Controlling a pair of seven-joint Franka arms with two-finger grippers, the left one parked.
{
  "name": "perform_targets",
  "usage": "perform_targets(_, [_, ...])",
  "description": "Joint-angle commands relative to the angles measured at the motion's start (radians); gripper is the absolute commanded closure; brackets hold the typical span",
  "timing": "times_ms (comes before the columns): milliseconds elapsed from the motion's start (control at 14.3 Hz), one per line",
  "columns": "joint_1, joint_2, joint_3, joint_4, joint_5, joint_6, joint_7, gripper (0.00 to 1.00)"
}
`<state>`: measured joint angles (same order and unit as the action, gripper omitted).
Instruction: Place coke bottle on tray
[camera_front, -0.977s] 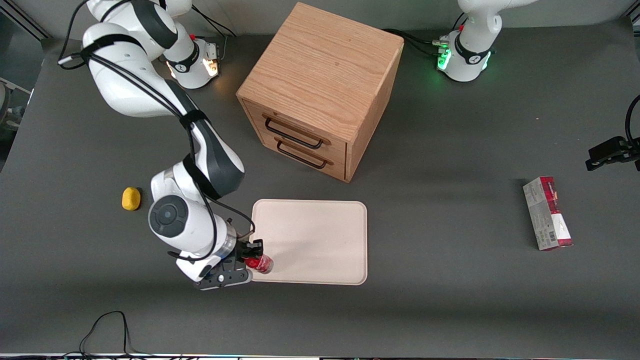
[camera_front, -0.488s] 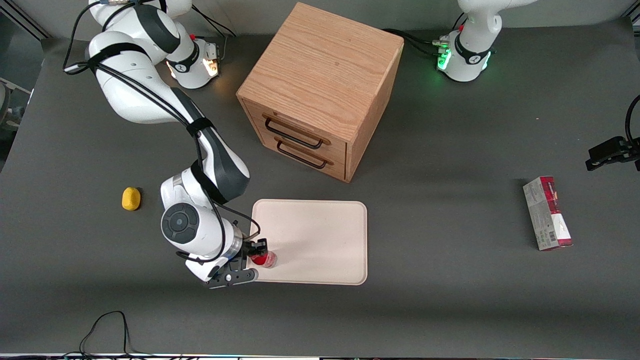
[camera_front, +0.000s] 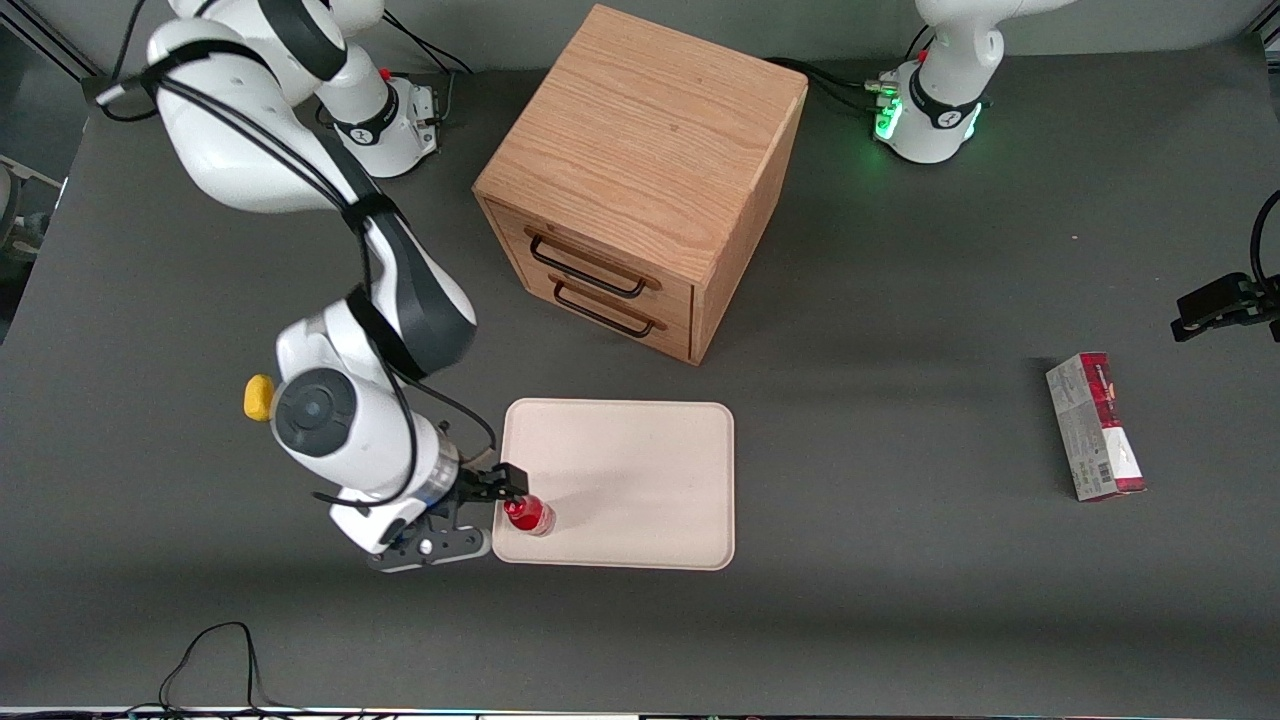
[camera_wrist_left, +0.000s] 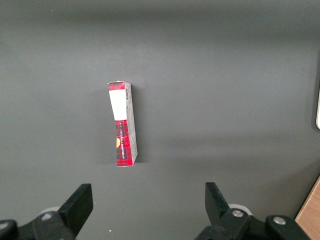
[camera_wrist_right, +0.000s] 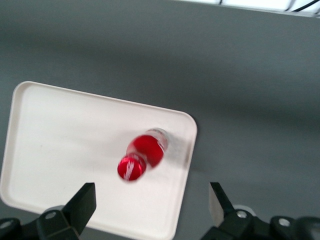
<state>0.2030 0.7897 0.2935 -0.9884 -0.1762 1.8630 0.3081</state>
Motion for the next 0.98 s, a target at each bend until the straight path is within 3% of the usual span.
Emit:
perform_targets(0, [-0.036,-0.223,-0.026,-0.207,0.018,-0.057,0.003,0.00])
perform_targets(70, [-0.036,-0.318,-0.078,-0.304,0.058,-0.057,-0.001,0.00])
perform_targets(209, [-0.036,-0.511,-0.202,-0.514,0.218,-0.044,-0.029,0.00])
perform_targets(279, [-0.031,-0.586,-0.245,-0.594,0.251,-0.044,-0.056,0.00])
perform_targets(698, [-0.031,-1.005,-0.364,-1.027,0.239,-0.047,-0.113,0.00])
perform_targets(907, [-0.031,-1.060,-0.364,-1.049,0.153,-0.076,-0.112,0.00])
